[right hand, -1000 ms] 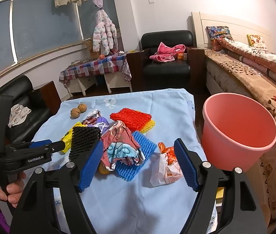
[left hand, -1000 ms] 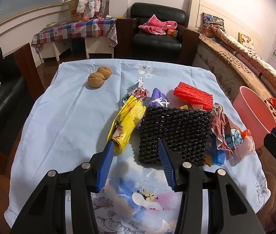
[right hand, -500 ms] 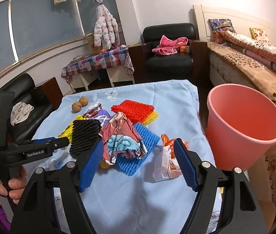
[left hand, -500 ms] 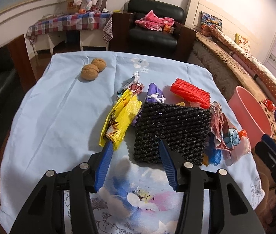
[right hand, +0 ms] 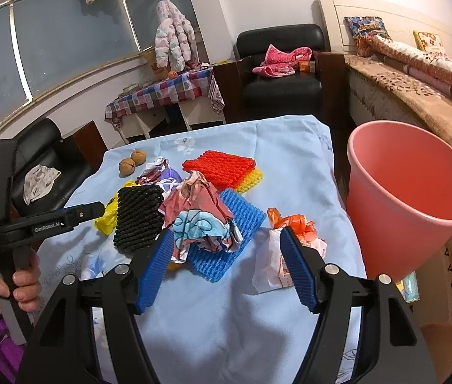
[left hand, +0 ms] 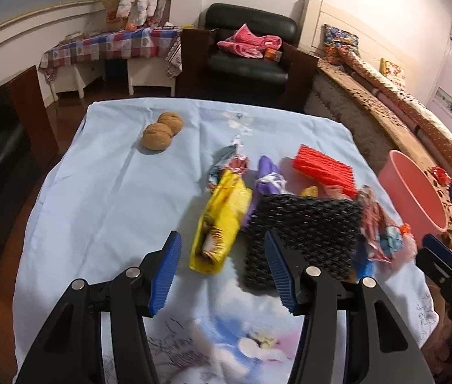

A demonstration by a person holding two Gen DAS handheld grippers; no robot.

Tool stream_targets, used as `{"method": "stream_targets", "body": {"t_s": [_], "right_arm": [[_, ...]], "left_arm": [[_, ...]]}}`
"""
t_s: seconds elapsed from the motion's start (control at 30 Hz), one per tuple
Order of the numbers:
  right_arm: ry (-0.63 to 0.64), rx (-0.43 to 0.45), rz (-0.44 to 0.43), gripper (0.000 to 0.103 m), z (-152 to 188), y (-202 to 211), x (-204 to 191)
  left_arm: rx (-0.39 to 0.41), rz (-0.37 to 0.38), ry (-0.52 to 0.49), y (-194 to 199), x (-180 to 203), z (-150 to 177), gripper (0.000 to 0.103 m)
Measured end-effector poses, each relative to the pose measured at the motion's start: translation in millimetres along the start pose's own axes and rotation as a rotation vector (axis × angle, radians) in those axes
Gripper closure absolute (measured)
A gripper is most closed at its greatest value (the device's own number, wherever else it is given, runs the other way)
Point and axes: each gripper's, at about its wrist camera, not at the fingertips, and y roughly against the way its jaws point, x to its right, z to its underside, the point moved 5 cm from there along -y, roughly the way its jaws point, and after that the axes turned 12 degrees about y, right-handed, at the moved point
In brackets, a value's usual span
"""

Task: Collect trash
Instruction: 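Grasp the yellow snack wrapper with the left tool while the right tool grasps the patterned paper wrapper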

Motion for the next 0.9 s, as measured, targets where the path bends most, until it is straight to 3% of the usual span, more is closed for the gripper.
{"method": "stream_targets", "body": {"t_s": [0.23, 0.37, 0.57, 0.77, 0.9], "right_arm": [[-0.006, -0.026, -0.084, 0.034, 0.3, -4.4, -2.6], [-0.014, -0.044, -0.108, 0.034, 2.1, -7.7, -2.7], [-0.03, -0.058, -0.154, 0.034, -9.1, -12.6, -1.2], [-0.006, -0.088, -0.143, 0.034, -17.9, -28.7, -3.3], [-0.009, -0.14, -0.167, 0.057, -12.8, -42.5, -4.2]], "left_arm": [[-0.045, -0.028, -0.009, -22.6, -3.3, -1.8, 0.05], [-0.075, -0.028, -0.011, -31.8, -5.6, 2.2, 0.082], [-0.058, -0.019, 0.013, -25.0, -16.6, -0.5, 0.089], [-0.02, -0.018, 0.019, -2.9, -25.6, -7.9, 0.089], [-0.002, -0.017, 0.016, 8.7, -26.8, -13.0, 0.09]]}}
